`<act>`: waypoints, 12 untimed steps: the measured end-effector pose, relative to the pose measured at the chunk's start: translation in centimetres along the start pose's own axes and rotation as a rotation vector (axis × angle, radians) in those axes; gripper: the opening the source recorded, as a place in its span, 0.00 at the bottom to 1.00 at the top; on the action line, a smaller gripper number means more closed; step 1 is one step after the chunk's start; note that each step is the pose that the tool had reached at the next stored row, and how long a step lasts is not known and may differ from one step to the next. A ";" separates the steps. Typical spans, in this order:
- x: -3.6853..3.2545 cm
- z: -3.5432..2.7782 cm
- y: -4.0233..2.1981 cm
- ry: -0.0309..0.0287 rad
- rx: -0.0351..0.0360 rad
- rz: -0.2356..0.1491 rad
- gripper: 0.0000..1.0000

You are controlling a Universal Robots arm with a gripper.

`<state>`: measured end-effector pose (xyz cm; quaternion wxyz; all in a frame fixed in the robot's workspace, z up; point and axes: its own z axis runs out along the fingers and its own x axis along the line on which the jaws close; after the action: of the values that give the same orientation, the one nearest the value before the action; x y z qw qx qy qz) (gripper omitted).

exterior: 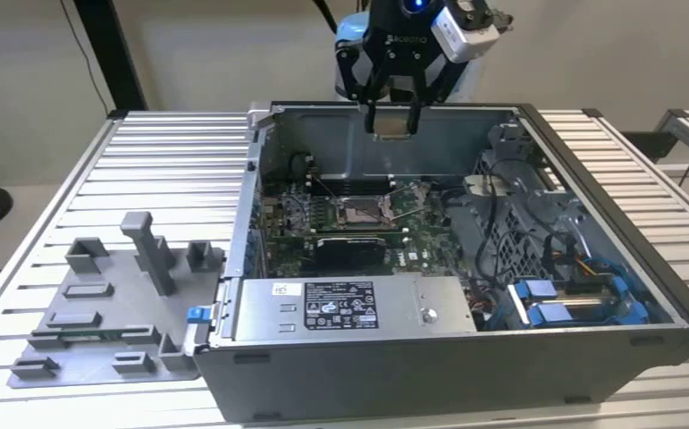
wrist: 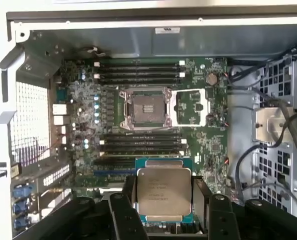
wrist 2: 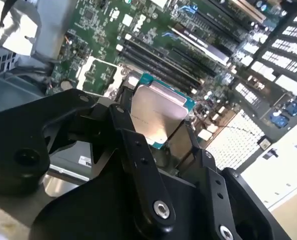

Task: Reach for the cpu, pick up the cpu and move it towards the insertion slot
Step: 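Pick up the cpu and move it towards the insertion slot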

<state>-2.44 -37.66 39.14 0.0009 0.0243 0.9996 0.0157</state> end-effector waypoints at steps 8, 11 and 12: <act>0.92 0.60 3.49 0.0000 0.0000 0.000 0.00; 1.13 0.78 4.60 0.0000 0.0000 0.000 0.00; 1.19 0.84 4.90 0.0000 0.0000 0.000 0.00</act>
<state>-3.39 -32.68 38.45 0.0009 0.0243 0.9996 0.0157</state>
